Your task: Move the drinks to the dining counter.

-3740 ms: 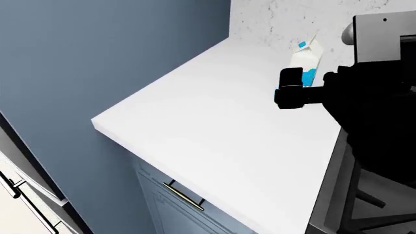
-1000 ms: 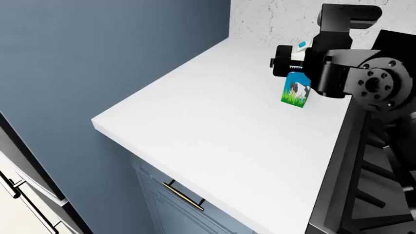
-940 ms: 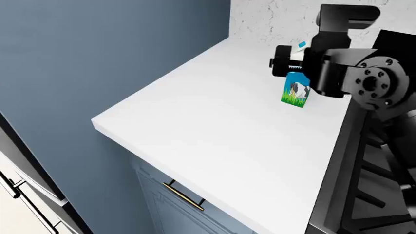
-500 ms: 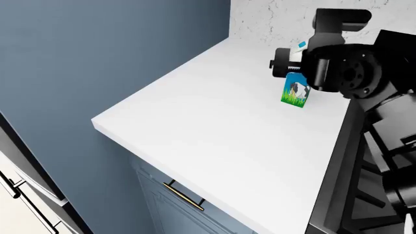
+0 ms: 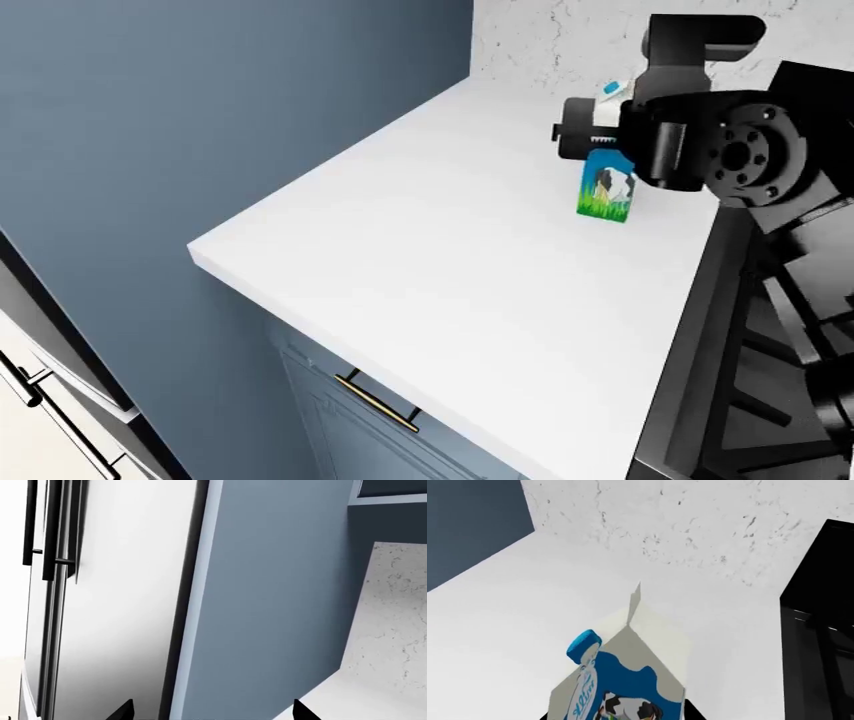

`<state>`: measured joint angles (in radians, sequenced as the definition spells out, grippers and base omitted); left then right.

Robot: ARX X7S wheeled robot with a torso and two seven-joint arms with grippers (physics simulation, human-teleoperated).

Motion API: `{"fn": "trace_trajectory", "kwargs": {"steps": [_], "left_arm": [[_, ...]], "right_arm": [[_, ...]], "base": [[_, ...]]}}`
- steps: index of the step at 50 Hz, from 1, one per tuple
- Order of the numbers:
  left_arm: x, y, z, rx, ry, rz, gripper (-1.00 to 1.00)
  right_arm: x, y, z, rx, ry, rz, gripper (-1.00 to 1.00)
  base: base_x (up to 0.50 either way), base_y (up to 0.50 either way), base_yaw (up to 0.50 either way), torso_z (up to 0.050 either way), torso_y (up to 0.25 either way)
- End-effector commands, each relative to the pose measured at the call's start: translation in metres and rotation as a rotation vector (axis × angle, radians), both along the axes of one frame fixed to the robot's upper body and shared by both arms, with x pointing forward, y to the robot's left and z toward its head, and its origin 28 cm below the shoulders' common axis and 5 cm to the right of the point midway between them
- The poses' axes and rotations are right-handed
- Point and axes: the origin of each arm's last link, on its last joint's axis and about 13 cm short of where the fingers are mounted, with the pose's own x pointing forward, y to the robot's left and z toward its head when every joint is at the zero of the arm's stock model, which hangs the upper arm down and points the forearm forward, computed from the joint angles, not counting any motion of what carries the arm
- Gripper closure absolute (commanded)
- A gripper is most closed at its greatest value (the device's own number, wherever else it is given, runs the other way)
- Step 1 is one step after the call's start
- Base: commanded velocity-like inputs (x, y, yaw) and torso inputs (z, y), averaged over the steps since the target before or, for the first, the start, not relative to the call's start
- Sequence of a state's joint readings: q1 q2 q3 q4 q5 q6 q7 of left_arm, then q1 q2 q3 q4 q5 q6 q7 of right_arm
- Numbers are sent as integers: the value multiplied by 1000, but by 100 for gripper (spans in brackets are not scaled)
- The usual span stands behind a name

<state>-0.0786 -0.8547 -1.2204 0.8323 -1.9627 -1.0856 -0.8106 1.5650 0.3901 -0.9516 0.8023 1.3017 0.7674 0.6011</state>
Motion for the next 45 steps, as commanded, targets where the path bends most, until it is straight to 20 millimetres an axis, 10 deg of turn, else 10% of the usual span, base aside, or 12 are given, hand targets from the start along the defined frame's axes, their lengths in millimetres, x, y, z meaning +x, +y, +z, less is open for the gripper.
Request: {"fn": "trace_trajectory", "kwargs": {"steps": [1, 14, 45], "left_arm": [[-16, -1, 6, 8, -9, 11, -100], [-22, -3, 4, 9, -13, -5, -100], [-20, -1, -2, 2, 0, -1, -100]], "right_arm": [[-28, 2, 21, -33, -98, 35, 100], [-65, 11, 43, -49, -341, 154, 100], [-71, 23, 44, -172, -395, 214, 100]], "base": [[0, 0, 0, 0, 0], [0, 0, 0, 0, 1], [-377, -152, 0, 0, 0]]}}
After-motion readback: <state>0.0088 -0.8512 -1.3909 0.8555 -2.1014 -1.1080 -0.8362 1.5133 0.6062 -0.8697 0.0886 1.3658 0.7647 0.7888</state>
